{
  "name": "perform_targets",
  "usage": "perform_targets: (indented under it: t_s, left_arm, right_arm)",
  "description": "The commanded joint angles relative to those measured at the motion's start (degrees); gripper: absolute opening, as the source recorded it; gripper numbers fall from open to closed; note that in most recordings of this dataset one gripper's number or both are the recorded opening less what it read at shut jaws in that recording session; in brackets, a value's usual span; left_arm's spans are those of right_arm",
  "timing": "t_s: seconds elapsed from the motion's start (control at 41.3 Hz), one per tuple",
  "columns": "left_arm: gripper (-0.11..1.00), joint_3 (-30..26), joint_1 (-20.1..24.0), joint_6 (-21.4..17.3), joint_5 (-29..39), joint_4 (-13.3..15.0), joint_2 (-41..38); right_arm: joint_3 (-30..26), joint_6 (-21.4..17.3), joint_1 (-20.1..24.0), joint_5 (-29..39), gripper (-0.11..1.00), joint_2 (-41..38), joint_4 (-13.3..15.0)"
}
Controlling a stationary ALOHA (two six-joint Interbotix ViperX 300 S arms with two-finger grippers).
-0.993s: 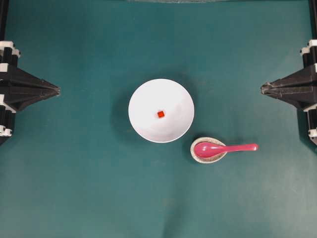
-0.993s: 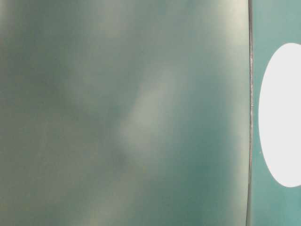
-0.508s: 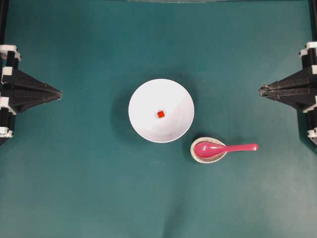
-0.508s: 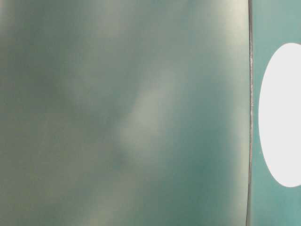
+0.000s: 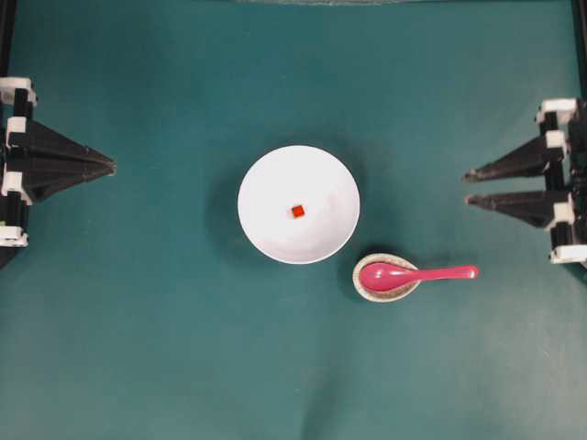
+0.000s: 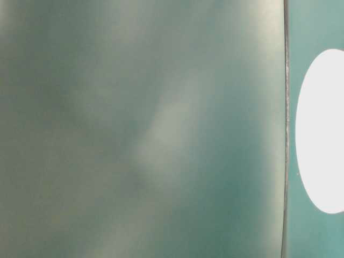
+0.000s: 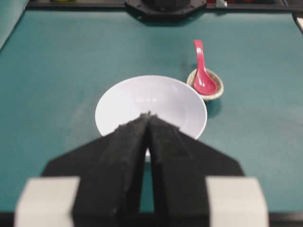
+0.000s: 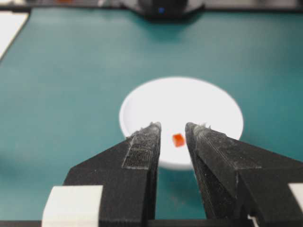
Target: Grip the spoon and scoop the red block from the bowl with right arm.
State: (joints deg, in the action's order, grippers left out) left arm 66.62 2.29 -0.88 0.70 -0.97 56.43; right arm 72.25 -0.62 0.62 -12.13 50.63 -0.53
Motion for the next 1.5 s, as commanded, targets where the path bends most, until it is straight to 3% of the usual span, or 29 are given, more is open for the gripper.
perform_targets:
  t_s: [0.0, 0.218, 0.387, 0.557, 0.775, 0.993, 1.235, 1.477]
  left_arm:
    - [0.0, -1.2, 0.2, -0.1, 0.4, -0.2, -0.6]
    - [0.0, -1.4, 0.2, -1.1, 0.8, -0.4, -0.1]
    - [0.0, -1.4, 0.2, -3.3, 0.8, -0.4, -0.1]
    - [0.0, -1.4, 0.2, -3.8, 0.9, -0.4, -0.1]
    - [0.0, -1.4, 0.2, -3.8, 1.4, -0.4, 0.0]
    - [0.0, -1.3, 0.2, -3.8, 2.0, -0.4, 0.0]
    - [0.0, -1.3, 0.2, -3.9, 2.1, -0.4, 0.0]
    - [0.0, -1.3, 0.2, -3.9, 2.7, -0.4, 0.0]
  right_arm:
    - [2.2, -0.1, 1.1, -6.0, 0.36, -1.8, -1.0]
    - [9.0, -0.1, 5.0, -22.6, 0.36, -8.6, -6.1]
    - [12.0, -0.1, 10.1, -34.5, 0.36, -18.9, -10.7]
    - [11.3, -0.1, 15.6, -40.9, 0.36, -30.4, -15.6]
    - [8.9, -0.9, 20.9, -43.3, 0.38, -41.7, -23.6]
    - [7.3, -2.8, 22.8, -43.2, 0.39, -46.1, -23.7]
    - [7.1, -2.8, 23.6, -43.0, 0.46, -46.8, -23.7]
    - [7.1, -2.8, 25.1, -43.3, 0.46, -48.4, -23.8]
